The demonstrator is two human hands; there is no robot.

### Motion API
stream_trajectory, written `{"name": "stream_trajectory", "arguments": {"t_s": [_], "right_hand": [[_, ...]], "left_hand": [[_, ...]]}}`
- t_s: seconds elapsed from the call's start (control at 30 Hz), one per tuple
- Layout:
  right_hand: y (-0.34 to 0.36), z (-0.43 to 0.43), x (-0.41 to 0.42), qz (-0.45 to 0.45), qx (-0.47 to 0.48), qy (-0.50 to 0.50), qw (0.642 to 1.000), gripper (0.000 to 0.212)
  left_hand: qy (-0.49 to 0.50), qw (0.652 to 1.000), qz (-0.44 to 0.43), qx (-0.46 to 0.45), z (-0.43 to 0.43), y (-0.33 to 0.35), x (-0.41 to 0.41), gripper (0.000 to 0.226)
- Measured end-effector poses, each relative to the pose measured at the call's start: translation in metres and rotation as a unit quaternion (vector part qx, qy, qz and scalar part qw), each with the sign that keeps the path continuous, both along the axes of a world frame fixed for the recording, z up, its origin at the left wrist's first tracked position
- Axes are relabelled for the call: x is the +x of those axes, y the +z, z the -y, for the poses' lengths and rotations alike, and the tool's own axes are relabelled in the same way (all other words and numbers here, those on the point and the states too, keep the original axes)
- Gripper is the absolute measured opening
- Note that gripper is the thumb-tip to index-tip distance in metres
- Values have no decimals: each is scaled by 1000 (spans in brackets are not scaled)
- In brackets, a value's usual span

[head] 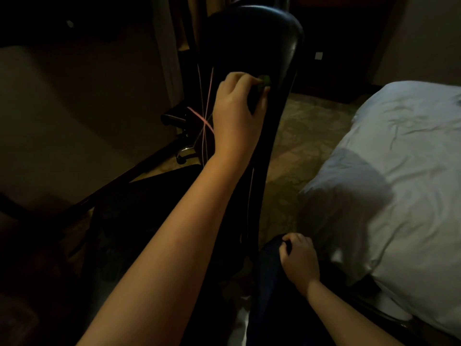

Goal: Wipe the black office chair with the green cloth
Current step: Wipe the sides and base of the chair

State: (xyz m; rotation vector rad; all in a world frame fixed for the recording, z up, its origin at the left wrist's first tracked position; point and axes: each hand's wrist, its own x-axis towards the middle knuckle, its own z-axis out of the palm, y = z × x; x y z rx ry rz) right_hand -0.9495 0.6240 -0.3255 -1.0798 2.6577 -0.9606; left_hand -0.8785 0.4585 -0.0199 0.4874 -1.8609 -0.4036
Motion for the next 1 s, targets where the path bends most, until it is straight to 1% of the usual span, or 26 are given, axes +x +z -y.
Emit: {"name": "stream_trajectory", "arguments": {"t_s": [0.2, 0.33, 0.43, 0.6, 0.73, 0.83, 1.0], "right_hand": [[0, 0, 0, 10, -5, 1, 1000, 14], [0, 0, 3, 0, 5, -10, 1000, 14], [1, 0, 6, -18, -5, -22, 1000, 14], [2, 1, 7, -19, 11, -25, 999, 17], [1, -2, 4, -9, 22, -7, 1000, 22], [2, -3, 5, -19, 33, 1, 999, 20], [3, -3, 7, -12, 12, -6, 1000, 23]], "left_hand": [[-2, 1000, 10, 9, 1, -16, 2, 17], [21, 999, 36, 7, 1, -38, 12, 18], [22, 999, 40, 11, 2, -51, 19, 16], [17, 998, 37, 52, 2, -73, 32, 13], [21, 995, 53, 82, -1, -105, 49, 16], [29, 992, 61, 110, 0, -121, 57, 22], [46, 986, 79, 142, -7, -143, 69, 22]]}}
